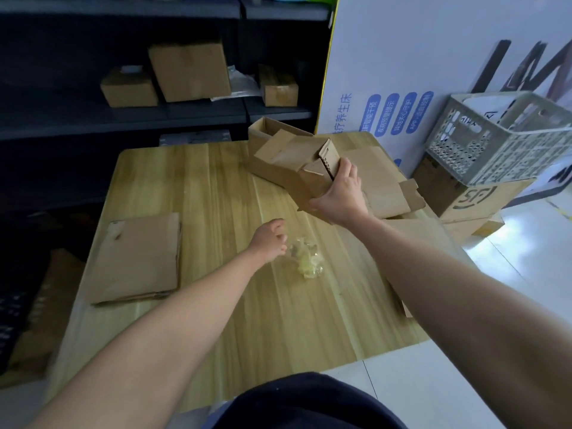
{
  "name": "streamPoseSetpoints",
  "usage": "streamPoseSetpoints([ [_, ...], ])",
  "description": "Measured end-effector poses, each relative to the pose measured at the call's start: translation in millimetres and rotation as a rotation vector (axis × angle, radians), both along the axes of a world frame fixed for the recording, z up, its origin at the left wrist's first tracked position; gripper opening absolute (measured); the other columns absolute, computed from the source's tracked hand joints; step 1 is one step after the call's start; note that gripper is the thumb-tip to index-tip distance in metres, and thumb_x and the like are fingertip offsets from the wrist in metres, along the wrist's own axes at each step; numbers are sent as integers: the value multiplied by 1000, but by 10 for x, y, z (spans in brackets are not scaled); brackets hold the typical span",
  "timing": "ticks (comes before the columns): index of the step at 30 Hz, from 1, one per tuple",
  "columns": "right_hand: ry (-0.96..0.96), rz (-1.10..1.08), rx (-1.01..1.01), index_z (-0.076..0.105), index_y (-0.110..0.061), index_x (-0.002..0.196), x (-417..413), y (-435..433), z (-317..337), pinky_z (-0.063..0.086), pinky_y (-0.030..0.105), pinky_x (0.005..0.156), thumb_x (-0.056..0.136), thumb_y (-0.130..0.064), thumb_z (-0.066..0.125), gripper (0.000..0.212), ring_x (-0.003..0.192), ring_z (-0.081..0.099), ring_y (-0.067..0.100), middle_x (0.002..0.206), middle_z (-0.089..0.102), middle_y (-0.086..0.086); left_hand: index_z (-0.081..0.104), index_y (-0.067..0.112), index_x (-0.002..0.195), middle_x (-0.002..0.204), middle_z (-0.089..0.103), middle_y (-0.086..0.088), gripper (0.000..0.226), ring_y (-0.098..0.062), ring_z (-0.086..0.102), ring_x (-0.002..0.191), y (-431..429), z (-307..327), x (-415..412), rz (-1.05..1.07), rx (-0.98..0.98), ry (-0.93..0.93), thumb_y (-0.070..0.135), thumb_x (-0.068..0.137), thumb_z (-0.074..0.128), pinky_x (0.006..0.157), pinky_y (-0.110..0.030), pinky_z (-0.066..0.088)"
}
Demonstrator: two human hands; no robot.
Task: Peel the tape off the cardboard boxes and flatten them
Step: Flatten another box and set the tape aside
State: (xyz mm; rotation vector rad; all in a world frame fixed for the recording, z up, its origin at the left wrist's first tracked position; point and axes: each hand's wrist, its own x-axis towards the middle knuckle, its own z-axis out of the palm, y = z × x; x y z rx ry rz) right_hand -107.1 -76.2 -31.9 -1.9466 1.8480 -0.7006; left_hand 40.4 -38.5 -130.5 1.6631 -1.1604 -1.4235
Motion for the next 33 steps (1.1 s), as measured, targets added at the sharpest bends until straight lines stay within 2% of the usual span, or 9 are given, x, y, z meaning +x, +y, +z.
streamPoseSetpoints([
  [2,-6,15,0,19,-11,142,122,-5,-1,39,49,102,57,-32,83,108,125,34,29,134,33,6,45,8,137,139,46,-11,42,-26,61,99,3,50,104,90,-15,-12,-3,97,44,82,-31,54],
  [6,-22,29,31,20,-12,142,373,-22,6,39,49,102,57,-33,80,106,124,35,28,135,34,6,52,8,114,117,57,-14,21,-25,62,84,-29,204,371,360,-235,-66,4,94,52,81,-40,55],
  [10,-28,41,108,17,-14,145,657,-60,28,37,49,105,61,-39,80,108,128,32,29,139,33,7,25,21,141,143,31,-4,79,-16,40,124,66,518,641,356,-422,-120,29,80,74,103,-33,37],
  [12,-18,67,187,18,-13,147,826,-56,31,40,48,104,67,-42,78,105,130,32,30,141,33,8,11,29,148,154,13,1,101,-16,23,136,106,614,805,274,-403,-111,35,73,79,110,-39,26],
  [17,-94,150,471,40,-10,139,1158,39,-68,52,40,86,75,-62,65,86,113,53,28,131,50,9,5,36,150,155,25,0,137,-22,34,136,264,497,1195,50,-99,23,60,43,87,111,-46,33],
  [21,-13,272,603,52,-10,133,1277,200,-240,53,38,81,95,-44,49,50,105,58,26,123,59,10,-1,27,152,153,31,-6,134,-23,38,135,486,302,1311,19,50,42,47,52,86,112,-44,31],
  [26,-13,307,726,41,-10,142,1345,370,-427,56,35,77,93,-30,59,55,111,57,26,128,55,9,-4,31,150,149,34,-8,124,-25,39,132,578,165,1369,45,136,-75,27,64,86,109,-45,35],
  [31,98,293,706,56,-3,106,1449,454,-462,55,35,76,87,-51,61,51,86,64,25,97,64,11,6,33,150,125,55,-12,91,-24,54,111,586,185,1364,99,108,7,2,81,56,89,-36,48],
  [33,117,271,698,54,-4,100,1458,447,-454,54,34,70,89,-44,61,42,80,63,25,93,63,12,8,34,150,128,53,-15,86,-24,54,108,590,196,1375,134,62,23,-4,83,48,82,-33,50],
])
